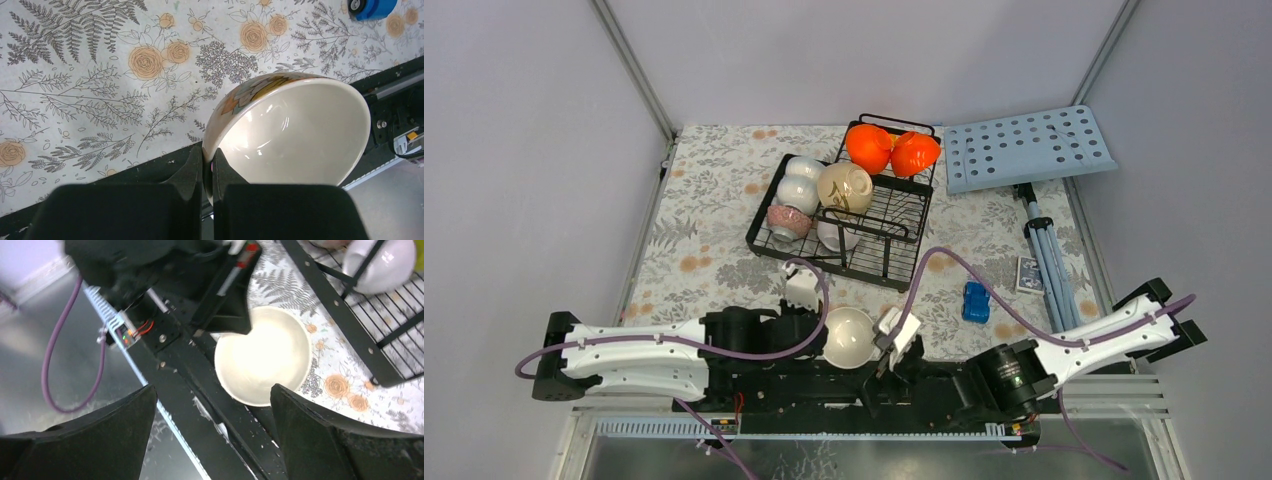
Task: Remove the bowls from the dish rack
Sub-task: Adjust the bowl at the center of the board.
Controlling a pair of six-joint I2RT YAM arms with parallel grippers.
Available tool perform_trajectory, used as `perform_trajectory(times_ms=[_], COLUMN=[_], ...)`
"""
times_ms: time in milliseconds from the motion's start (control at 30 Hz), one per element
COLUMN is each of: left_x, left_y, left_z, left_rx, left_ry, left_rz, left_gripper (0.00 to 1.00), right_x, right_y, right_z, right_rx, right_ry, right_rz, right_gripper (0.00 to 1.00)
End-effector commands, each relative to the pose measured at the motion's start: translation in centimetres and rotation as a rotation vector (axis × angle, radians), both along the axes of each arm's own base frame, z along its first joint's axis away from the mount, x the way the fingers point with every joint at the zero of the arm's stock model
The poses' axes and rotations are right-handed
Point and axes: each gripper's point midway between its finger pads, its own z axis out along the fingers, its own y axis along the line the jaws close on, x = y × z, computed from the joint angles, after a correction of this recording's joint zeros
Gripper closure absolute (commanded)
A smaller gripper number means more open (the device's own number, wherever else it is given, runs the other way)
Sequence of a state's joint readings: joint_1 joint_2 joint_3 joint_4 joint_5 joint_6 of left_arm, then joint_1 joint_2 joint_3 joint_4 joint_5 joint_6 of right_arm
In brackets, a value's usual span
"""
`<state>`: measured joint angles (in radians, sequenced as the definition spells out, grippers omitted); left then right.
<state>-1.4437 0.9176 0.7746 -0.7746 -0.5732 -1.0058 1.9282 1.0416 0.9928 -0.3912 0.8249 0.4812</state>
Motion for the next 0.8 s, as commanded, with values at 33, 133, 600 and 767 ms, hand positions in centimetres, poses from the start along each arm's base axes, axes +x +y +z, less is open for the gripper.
perform_trajectory(times_ms=[33, 133, 600, 767], left_x=[0.8, 0.7, 0.5, 0.4], left_y=[-0.8, -0.8, -1.1, -1.8], left_z=[1.0, 0.2, -2.8, -3.2], left_rx=[-0.114, -0.115, -0.135, -0.154], left_ry=[0.009, 0.030, 0.124, 0.161], left_rz=[0.109, 0.136, 0.285, 0.337], left_gripper=[1.00, 1.00, 1.00, 1.00], right_x=[5.1, 7.6, 10.8, 10.7], right_y=[-1.2, -3.1, -4.0, -2.4], right_z=[-0.2, -2.5, -9.8, -10.4], right_rx=[0.147, 0.124, 0.105, 0.111], right_ry=[0.112, 0.154, 0.273, 0.297], right_rz=[-0.343, -0.492, -0.606, -0.576], right_gripper=[0.13, 0.18, 0.39, 0.42])
